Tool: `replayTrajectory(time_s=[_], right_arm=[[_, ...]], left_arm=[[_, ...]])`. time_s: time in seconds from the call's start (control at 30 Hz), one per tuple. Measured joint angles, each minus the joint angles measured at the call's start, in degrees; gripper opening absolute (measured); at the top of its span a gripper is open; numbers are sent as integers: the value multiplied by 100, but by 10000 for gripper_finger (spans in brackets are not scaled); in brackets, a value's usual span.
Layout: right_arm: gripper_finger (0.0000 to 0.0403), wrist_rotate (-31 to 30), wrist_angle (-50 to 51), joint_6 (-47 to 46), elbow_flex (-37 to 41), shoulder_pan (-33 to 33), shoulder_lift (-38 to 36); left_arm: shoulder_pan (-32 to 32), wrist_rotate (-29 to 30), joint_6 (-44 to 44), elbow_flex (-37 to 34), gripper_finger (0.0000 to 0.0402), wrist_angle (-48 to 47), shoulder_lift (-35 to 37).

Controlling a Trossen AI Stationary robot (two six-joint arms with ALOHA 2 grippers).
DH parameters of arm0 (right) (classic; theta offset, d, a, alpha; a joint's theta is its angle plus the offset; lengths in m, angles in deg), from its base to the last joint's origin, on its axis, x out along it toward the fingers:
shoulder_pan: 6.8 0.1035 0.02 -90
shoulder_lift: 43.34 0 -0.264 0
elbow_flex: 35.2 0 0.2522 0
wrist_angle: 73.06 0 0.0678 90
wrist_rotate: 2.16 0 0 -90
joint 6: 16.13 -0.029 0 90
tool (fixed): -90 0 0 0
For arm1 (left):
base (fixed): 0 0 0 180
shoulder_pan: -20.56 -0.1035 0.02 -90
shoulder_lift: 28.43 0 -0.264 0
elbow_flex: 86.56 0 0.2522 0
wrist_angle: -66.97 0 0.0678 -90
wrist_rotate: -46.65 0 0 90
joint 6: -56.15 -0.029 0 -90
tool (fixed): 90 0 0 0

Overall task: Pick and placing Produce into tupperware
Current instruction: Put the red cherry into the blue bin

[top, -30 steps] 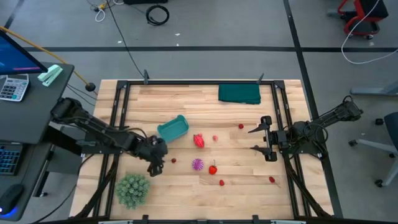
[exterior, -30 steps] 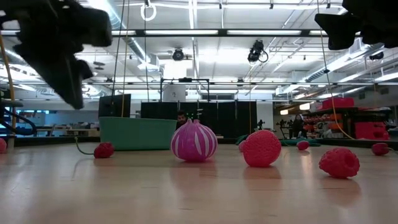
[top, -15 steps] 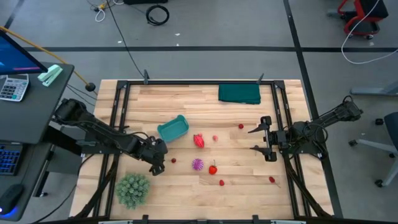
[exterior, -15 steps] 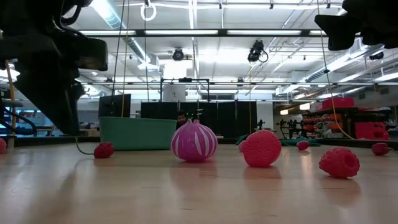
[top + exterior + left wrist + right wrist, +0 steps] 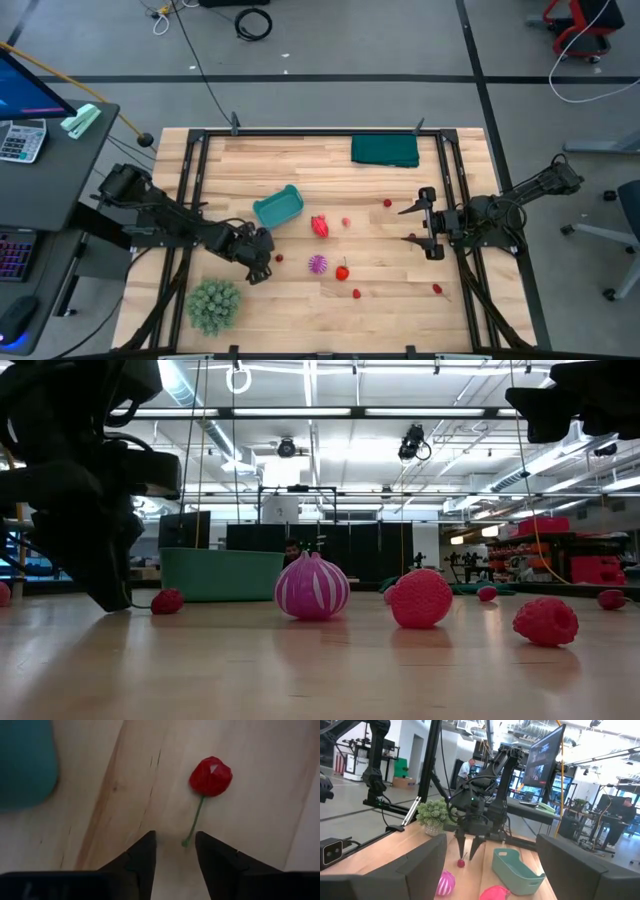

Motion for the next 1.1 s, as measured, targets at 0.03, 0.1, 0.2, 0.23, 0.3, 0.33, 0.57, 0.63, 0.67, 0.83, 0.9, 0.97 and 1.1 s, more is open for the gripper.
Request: replayTrajectory(time_s=[0.03, 0.1, 0.2, 0.23, 0.3, 0.33, 0.57, 0.63, 0.67, 0.83, 0.9, 0.97, 1.1], right_arm=[[316, 0, 0, 0, 0, -2, 0], [316, 0, 0, 0, 0, -2, 0], [316, -2, 0, 0, 0, -2, 0], [316, -4, -1, 3, 0, -2, 0], [316, -4, 0, 48, 0, -1, 0], [316, -4, -2, 120, 0, -2, 0], [316, -9, -2, 249, 0, -2, 0], [316, -9, -2, 251, 0, -2, 0], [316, -9, -2, 253, 0, -2, 0], [316, -9, -4, 258, 0, -2, 0], [316, -9, -4, 258, 0, -2, 0], [316, -9, -4, 260, 0, -2, 0], [316, -9, -5, 260, 0, -2, 0]], left_arm=[[0, -1, 2, 0, 143, 9, 6], [2, -34, -1, -2, 140, 49, 47], [2, -54, -2, -2, 137, 147, 63], [2, -53, -2, -2, 137, 157, 63], [4, -52, 0, -2, 137, 201, 63], [3, -51, 0, -2, 137, 197, 63], [2, -46, 28, -2, 102, 198, 63], [2, -39, 31, -2, 76, 196, 63], [2, -39, 33, -2, 61, 197, 63], [2, -28, 135, 83, 11, 236, 63], [4, 43, 156, 274, 12, 235, 63], [4, 249, 76, 557, 8, 174, 63], [-62, 938, -458, 1404, 8, -602, 63]])
